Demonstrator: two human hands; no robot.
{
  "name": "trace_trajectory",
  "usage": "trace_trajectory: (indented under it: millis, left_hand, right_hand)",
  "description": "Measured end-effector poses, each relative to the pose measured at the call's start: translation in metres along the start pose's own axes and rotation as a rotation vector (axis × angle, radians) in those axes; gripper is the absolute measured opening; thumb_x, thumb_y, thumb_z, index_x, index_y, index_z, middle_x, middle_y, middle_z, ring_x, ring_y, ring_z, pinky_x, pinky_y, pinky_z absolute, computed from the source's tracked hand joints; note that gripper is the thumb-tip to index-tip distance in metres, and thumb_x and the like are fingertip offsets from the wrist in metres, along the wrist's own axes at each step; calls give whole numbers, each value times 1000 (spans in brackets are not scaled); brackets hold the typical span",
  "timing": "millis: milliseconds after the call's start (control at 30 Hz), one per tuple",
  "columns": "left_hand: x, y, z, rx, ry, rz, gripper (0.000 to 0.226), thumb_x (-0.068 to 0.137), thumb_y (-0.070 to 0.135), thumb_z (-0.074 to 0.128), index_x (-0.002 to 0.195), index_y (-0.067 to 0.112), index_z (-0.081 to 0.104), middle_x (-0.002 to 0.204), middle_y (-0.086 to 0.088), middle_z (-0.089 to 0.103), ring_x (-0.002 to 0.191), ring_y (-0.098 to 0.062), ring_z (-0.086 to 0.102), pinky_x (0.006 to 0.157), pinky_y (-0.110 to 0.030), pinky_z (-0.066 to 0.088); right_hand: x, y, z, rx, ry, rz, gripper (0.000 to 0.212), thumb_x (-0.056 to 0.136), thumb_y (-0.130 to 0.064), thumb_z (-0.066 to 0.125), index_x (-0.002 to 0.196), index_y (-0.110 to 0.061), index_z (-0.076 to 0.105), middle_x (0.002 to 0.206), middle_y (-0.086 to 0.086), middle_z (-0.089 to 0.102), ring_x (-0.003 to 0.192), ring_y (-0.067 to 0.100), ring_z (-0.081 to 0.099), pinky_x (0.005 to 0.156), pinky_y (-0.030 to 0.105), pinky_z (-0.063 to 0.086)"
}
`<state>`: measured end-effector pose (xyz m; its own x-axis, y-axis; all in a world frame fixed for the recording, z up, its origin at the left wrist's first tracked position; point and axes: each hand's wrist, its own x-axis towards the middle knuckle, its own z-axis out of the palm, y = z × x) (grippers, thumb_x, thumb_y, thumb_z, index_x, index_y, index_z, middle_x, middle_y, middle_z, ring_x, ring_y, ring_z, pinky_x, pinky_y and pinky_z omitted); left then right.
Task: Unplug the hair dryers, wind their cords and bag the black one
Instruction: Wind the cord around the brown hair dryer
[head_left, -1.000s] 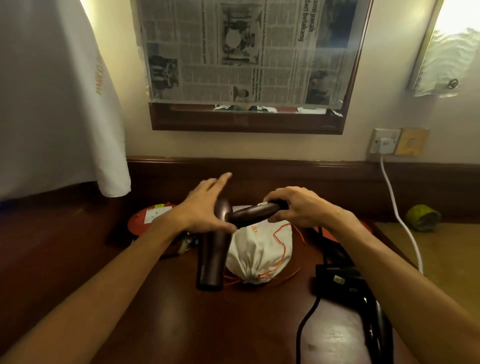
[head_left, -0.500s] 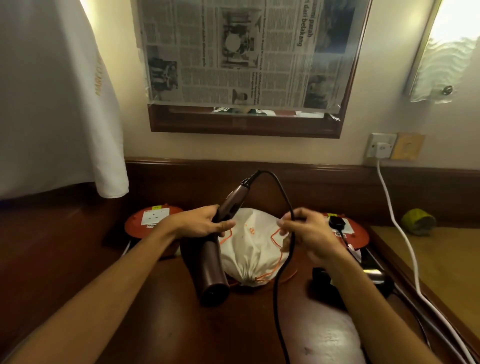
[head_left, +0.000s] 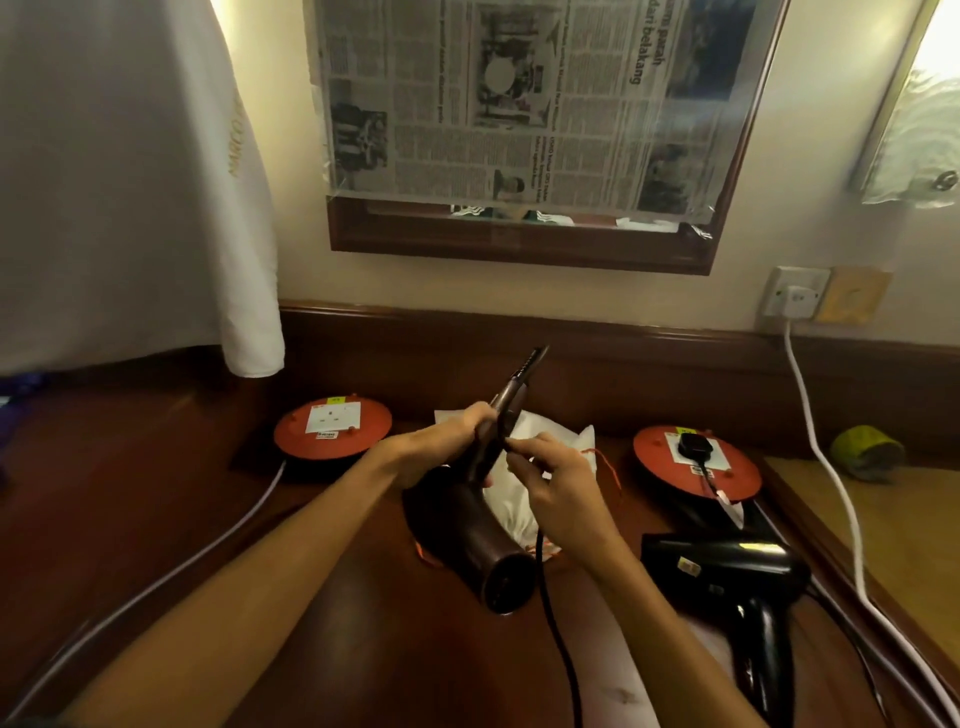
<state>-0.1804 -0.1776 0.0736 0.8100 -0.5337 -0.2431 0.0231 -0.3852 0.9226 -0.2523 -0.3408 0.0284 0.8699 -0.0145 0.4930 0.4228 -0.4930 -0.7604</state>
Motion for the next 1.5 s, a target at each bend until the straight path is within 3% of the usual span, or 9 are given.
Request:
trace_trajectory:
  millis: [167,467,567,667,800,900,1167,1367,1500]
  left_hand:
    - [0,5,15,8,-97,2,102,80,93,40,111,2,70,101,-13,72,95,-24,69,89,-32,51]
    - [11,17,17,91,136,38,69,99,71,34,98,9,65,82,-8,71,79,-21,67,83,-33,53]
    - [12,18,3,61,248,24,74,98,73,34,85,9,68,72,-7,71,70,-21,68,85,-37,56]
    - [9,14,5,130,202,8,68,99,71,38,87,10,65,69,-5,70,62,-16,66,76,-34,55]
    - [3,4,21,402,69,-21,53,93,71,53,84,21,66,80,-4,66,74,-16,62,77,-30,49]
    - [-1,1,21,245,2,-64,51,95,68,53,93,20,70,86,-6,68,78,-17,65,83,-33,54]
    - [-7,10,8,288,-106,-132,44,98,55,59,97,11,65,85,-2,70,75,-15,66,76,-27,53]
    - [-10,4,9,453,-201,-121,49,100,48,60,125,7,59,106,-10,63,97,-24,62,95,-42,54]
    - [-10,8,8,502,-216,-91,48,101,41,61,130,4,59,107,-8,67,96,-21,66,86,-31,55]
  right_hand:
    - [6,-16,-7,244,-18,95,14,94,-4,68,85,-2,58,67,15,65,48,21,58,44,26,43]
    - [-39,14,-19,833,-214,530,22,89,-17,74,102,-7,59,83,23,65,67,30,63,57,34,53]
    - [-71,35,-15,938,-273,613,27,87,-21,73,102,0,66,65,12,47,50,20,41,45,28,36]
    - [-62,39,-22,794,-286,598,38,77,-37,85,92,-4,74,64,7,41,50,15,35,45,26,29]
    - [-18,15,-37,430,-287,451,26,95,-27,66,96,-2,76,60,1,40,49,11,35,47,28,28]
    - [9,-4,-48,238,-331,381,23,96,-21,68,100,1,73,62,4,41,47,9,37,45,26,31]
    - [14,-8,-42,419,-371,570,56,91,-66,54,121,-19,53,59,2,43,44,13,33,45,23,23]
    - [13,-19,-37,334,-476,574,57,92,-66,50,119,-16,57,63,14,62,47,20,53,43,27,36]
    - [17,-14,-29,423,-393,594,59,95,-59,56,116,-4,58,74,29,63,43,26,55,41,24,34]
